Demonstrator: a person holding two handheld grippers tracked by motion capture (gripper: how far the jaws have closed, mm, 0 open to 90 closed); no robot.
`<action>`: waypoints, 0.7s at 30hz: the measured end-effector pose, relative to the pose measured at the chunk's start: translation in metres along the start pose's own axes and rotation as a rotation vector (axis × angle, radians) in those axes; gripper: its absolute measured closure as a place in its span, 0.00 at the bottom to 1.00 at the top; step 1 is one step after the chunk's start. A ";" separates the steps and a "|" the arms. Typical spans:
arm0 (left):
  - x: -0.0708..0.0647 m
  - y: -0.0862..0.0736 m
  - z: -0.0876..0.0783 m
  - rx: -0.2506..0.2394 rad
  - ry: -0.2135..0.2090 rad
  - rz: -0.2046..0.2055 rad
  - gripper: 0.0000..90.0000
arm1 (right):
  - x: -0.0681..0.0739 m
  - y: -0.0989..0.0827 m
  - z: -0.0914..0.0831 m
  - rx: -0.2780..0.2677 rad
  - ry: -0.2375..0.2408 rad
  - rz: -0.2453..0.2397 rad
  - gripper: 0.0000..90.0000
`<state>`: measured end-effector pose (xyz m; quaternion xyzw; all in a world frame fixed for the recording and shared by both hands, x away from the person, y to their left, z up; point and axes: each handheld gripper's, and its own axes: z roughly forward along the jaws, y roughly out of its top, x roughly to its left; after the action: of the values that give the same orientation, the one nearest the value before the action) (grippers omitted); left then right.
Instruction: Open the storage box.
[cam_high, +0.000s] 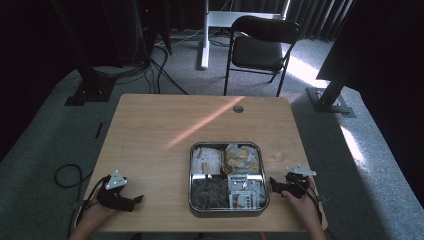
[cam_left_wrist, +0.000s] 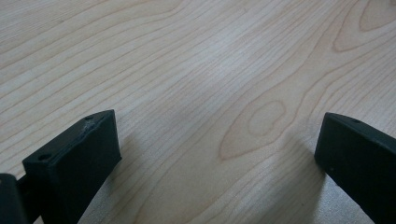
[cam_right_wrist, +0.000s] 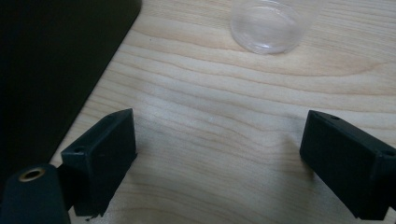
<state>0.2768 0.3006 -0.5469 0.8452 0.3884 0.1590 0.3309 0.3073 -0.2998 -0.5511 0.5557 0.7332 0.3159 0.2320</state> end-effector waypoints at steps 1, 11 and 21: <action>0.000 0.000 0.000 0.001 0.000 0.000 0.00 | -0.001 0.000 0.000 0.000 0.004 -0.004 0.11; 0.001 0.002 0.000 0.011 0.009 -0.006 0.00 | -0.001 0.000 0.000 0.001 0.007 -0.006 0.11; 0.000 0.003 0.000 0.023 0.007 -0.007 0.00 | -0.001 0.000 0.000 0.000 0.009 -0.008 0.11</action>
<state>0.2779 0.2991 -0.5446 0.8470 0.3943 0.1564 0.3204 0.3081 -0.3007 -0.5511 0.5513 0.7365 0.3174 0.2298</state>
